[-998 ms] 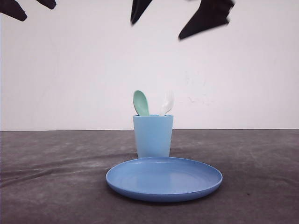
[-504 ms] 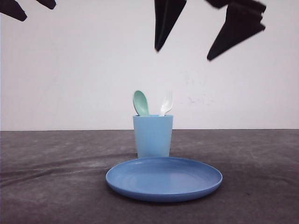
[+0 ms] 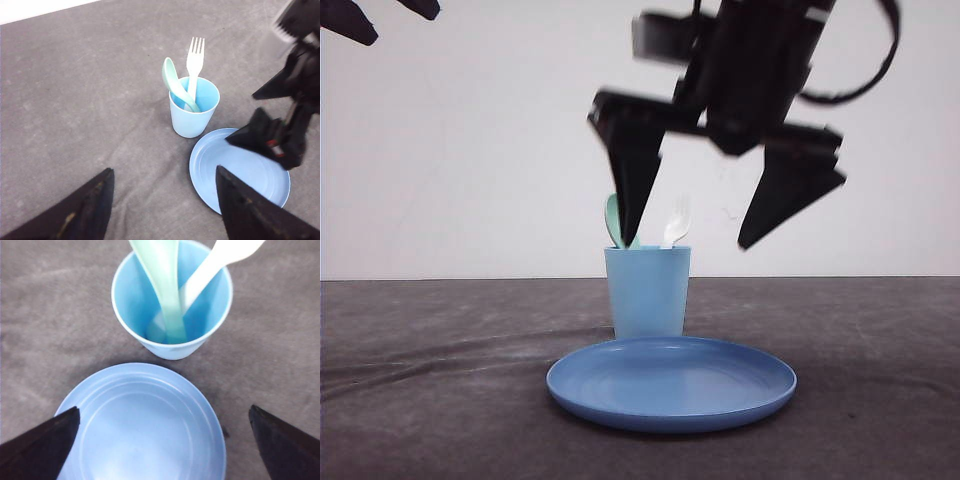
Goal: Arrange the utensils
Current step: 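Lower the right gripper around the blue cup and close on it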
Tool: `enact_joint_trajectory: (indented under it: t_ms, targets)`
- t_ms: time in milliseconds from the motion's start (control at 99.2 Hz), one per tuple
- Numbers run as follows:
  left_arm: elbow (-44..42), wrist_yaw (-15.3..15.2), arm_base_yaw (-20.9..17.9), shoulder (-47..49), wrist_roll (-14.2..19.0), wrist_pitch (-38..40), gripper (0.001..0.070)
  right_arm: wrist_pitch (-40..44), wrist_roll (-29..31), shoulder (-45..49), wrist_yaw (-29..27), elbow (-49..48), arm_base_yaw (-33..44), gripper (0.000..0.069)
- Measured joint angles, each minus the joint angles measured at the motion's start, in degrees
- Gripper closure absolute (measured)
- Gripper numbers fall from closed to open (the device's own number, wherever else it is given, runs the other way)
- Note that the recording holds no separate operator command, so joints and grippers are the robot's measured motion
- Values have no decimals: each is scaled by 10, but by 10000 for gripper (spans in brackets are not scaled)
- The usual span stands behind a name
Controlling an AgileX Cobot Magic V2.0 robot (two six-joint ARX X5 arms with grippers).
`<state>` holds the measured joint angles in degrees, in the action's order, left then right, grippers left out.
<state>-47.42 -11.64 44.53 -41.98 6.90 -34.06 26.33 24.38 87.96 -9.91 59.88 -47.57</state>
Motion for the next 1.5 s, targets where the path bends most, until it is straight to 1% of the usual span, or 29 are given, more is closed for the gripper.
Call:
enact_joint_trajectory:
  t_ms: [151, 282, 403, 897, 1200, 1321, 1502]
  targets:
    - [0, 0, 0, 0, 0, 0, 321, -35, 2, 28, 25, 0, 5, 10]
    - [0, 0, 0, 0, 0, 0, 321, -63, 7, 46, 30, 0, 16, 10]
    - [0, 0, 0, 0, 0, 0, 321, -85, 14, 67, 57, 0, 28, 10]
    - [0, 0, 0, 0, 0, -1, 321, -167, 16, 101, 67, 0, 45, 10]
    - [0, 0, 0, 0, 0, 0, 321, -178, 16, 110, 70, 0, 66, 10]
    - [0, 0, 0, 0, 0, 0, 321, -187, 16, 114, 84, 0, 70, 10]
    - [0, 0, 0, 0, 0, 0, 321, -199, 16, 125, 89, 0, 72, 10]
